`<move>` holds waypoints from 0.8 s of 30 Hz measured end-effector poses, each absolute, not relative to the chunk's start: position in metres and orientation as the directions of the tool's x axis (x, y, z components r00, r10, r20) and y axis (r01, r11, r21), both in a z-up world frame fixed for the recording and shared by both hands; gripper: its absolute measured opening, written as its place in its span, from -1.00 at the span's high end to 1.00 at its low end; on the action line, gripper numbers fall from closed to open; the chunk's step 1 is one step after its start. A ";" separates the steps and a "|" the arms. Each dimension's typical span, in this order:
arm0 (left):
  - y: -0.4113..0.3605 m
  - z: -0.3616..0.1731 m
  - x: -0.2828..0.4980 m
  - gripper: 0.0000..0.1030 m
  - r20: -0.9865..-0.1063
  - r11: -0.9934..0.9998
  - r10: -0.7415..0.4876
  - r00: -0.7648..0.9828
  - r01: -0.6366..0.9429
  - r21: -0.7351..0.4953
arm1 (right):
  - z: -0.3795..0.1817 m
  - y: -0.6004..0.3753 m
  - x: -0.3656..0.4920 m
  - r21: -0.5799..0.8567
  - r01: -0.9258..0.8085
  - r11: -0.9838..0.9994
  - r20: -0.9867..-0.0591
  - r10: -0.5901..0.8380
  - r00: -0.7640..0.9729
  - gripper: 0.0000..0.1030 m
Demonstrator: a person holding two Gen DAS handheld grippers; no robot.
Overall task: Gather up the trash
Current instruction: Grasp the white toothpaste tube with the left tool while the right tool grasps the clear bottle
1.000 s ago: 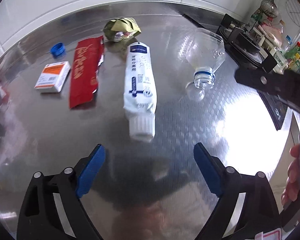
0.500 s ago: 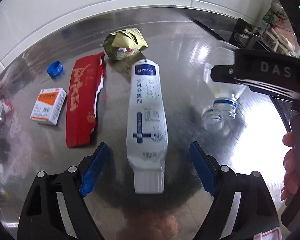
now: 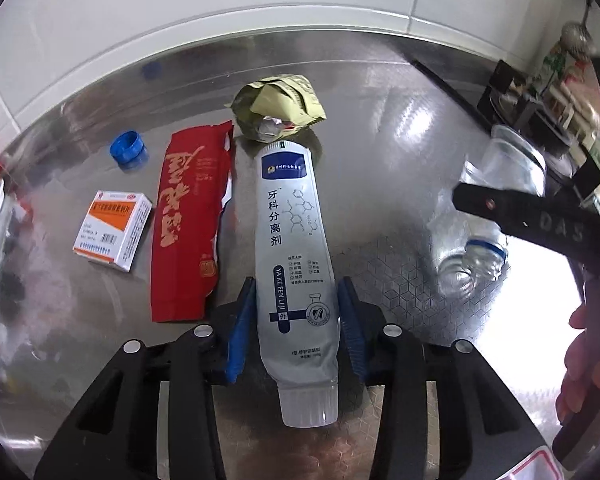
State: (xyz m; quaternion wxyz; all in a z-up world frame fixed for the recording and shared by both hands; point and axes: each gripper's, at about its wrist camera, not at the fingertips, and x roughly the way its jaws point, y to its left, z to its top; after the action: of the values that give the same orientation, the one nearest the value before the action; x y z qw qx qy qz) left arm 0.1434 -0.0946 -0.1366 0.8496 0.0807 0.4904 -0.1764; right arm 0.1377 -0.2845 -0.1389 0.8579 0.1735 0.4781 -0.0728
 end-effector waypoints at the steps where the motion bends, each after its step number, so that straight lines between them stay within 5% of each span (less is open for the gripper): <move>1: -0.092 -0.137 0.142 0.22 -0.861 0.926 -0.225 0.455 0.376 -0.043 | -0.138 -0.285 0.135 0.226 0.289 0.930 -0.845 0.039 0.534 -0.35; 24: -0.065 -0.107 0.068 0.23 -0.826 0.877 -0.301 0.477 0.478 -0.044 | -0.111 -0.259 0.029 0.190 0.319 0.928 -0.830 -0.022 0.558 -0.35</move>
State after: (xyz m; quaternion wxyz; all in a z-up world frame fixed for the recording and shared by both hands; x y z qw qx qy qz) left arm 0.0680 -0.0654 -0.1070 0.8540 0.0964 0.4576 -0.2280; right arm 0.0288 -0.2588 -0.1112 0.8676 0.1616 0.4599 -0.0982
